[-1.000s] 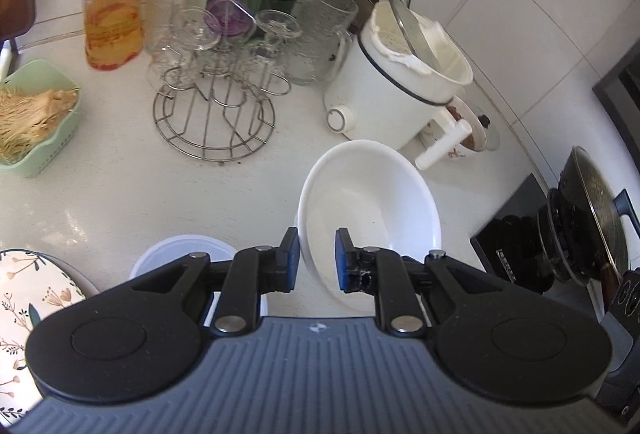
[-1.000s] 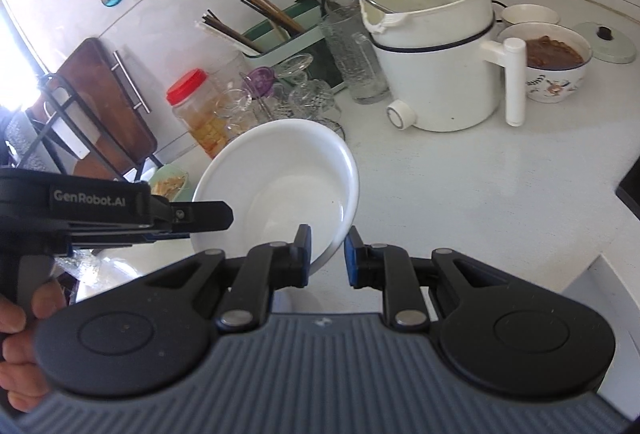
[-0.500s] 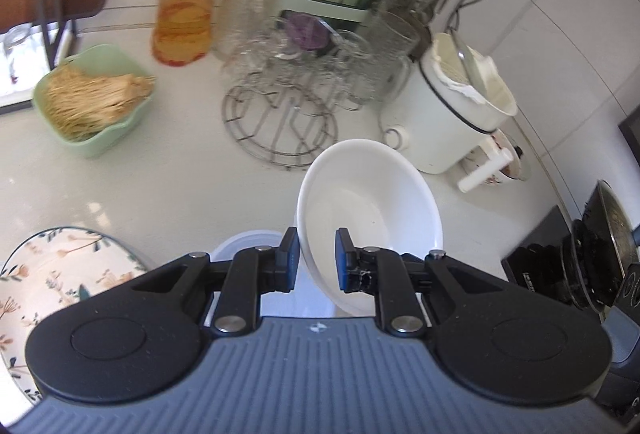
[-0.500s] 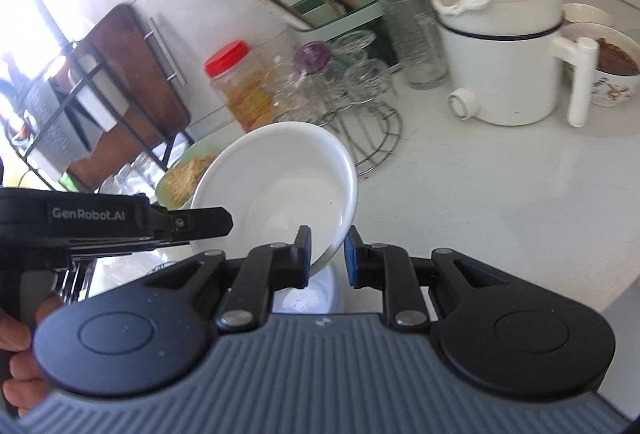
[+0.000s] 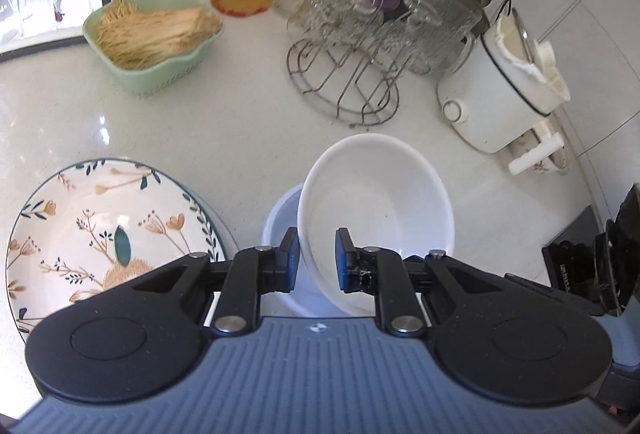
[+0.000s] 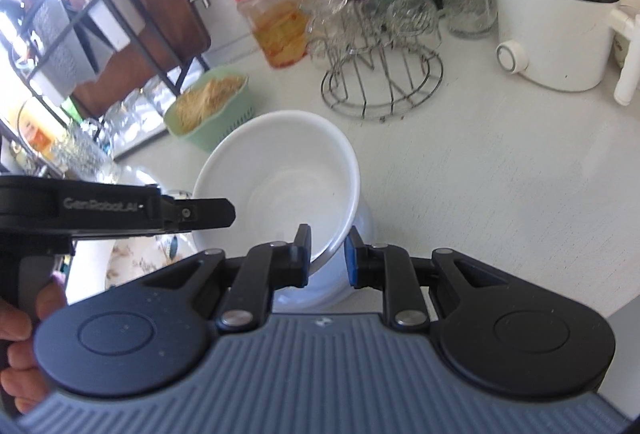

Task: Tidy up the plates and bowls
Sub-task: 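Carry the white ceramic bowl with the left gripper toward the floral plates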

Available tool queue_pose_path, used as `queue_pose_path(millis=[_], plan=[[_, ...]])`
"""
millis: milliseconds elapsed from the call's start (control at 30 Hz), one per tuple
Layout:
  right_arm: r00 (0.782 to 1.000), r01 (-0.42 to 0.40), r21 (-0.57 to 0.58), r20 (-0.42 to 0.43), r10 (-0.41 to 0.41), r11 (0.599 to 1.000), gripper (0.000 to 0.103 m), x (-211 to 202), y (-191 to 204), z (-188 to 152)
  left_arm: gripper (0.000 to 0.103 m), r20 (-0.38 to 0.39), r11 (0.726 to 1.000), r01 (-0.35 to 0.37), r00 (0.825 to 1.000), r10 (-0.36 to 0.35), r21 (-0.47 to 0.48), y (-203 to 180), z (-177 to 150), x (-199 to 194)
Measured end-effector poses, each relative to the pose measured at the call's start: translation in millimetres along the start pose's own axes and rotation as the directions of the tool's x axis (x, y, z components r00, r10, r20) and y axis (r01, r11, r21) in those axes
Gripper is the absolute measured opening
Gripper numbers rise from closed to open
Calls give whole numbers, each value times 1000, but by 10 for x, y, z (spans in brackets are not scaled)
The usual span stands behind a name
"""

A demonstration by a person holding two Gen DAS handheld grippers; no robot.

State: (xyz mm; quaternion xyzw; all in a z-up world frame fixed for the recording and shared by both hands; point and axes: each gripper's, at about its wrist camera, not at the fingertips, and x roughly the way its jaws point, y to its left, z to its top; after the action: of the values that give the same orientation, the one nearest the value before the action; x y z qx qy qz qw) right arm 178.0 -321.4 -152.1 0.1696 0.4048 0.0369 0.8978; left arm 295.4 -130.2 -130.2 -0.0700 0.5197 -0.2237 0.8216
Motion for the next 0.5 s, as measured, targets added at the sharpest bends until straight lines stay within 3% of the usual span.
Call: queue_pose_path(millis=[433,500], plan=[[999,-1,-32,-32,0,999,23,80,-3,-33,20,-40,999,-34,999,35,16,48,-90,123],[1000,9,-34,-29,-10,999,31,87,-24,-26,20,-32,999,-37,999,38,14,58,-101,111]])
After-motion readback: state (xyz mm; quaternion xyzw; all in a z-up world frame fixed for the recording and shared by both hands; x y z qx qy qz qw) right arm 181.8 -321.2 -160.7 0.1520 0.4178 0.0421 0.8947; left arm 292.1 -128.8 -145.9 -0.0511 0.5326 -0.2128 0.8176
